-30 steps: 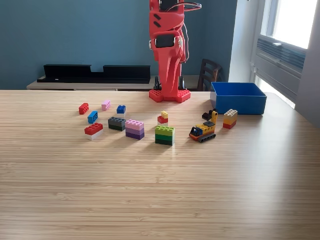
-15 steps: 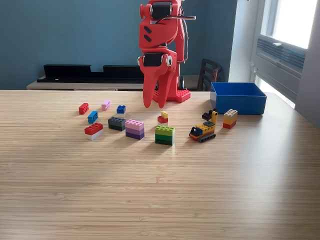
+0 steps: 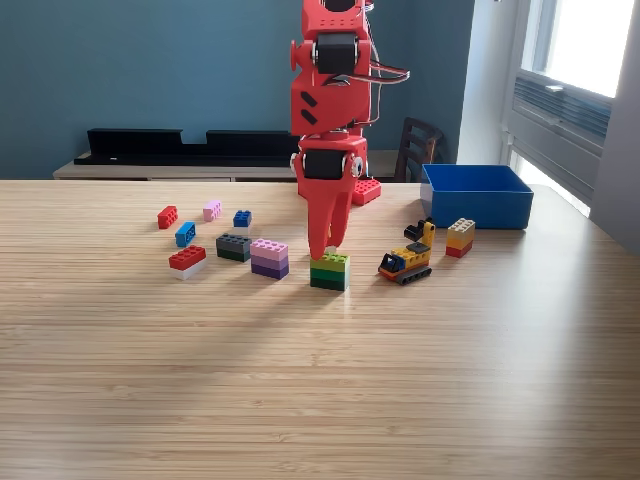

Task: Grasp a lego block and put it in the bin.

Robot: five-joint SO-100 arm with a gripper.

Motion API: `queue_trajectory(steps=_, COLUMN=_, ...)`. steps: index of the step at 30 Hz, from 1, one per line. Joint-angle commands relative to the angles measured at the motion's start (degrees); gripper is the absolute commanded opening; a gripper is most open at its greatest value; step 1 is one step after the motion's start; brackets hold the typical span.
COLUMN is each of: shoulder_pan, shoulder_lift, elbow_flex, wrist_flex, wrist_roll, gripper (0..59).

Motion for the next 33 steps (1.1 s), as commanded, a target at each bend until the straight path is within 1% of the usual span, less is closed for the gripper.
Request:
queue_trajectory(steps=1, shoulder_pan=-0.26, shoulder_lift=-1.58, elbow_flex=-5.36, wrist_flex=1.23, wrist_roll=-0.35, gripper=28.1)
queue_trajectory(steps=7, shoulder_pan=0.09, shoulder_lift=-5.10, elbow_flex=-7.56, wrist_flex=1.32, wrist_roll=-0.35, gripper=27.2)
queue_trajectory(steps=12, shoulder_pan=0.88, shoulder_lift=-8.26, elbow_flex=-9.49, wrist_flex=1.32, wrist_roll=-0.35, gripper=24.4)
queue_trajectory(steps=15, shoulder_pan=1.58, shoulder_lift=-10.02, elbow_flex=-10.72, wrist_flex=1.32, wrist_roll=-0.18, gripper=21.6)
queue_trajectory(steps=16, shoulder_pan=1.93, shoulder_lift=-10.55, elbow_flex=-11.07, wrist_flex=1.32, wrist_roll=0.09, gripper=20.3)
queue_trajectory(steps=17, shoulder_pan=2.20, shoulder_lift=-10.90, elbow_flex=-11.43, wrist_flex=1.23, wrist_roll=0.70, gripper=17.8)
queue_trajectory(steps=20, shoulder_pan=3.08, shoulder_lift=-11.34, elbow_flex=-11.78, wrist_flex=0.53, wrist_roll=2.29, gripper=8.9)
queue_trajectory(steps=22, shoulder_pan=3.34, shoulder_lift=-11.34, elbow_flex=-11.78, wrist_flex=0.09, wrist_roll=2.99, gripper=0.7)
queue_trajectory(steps=29, shoulder_pan=3.43, shoulder_lift=-10.72, elbow_flex=-11.16, wrist_flex=-0.62, wrist_roll=3.60, gripper=0.1)
queue_trajectory(steps=33, shoulder_pan=3.43, shoulder_lift=-10.72, elbow_flex=-10.55, wrist_flex=-0.26, wrist_roll=2.64, gripper=0.1)
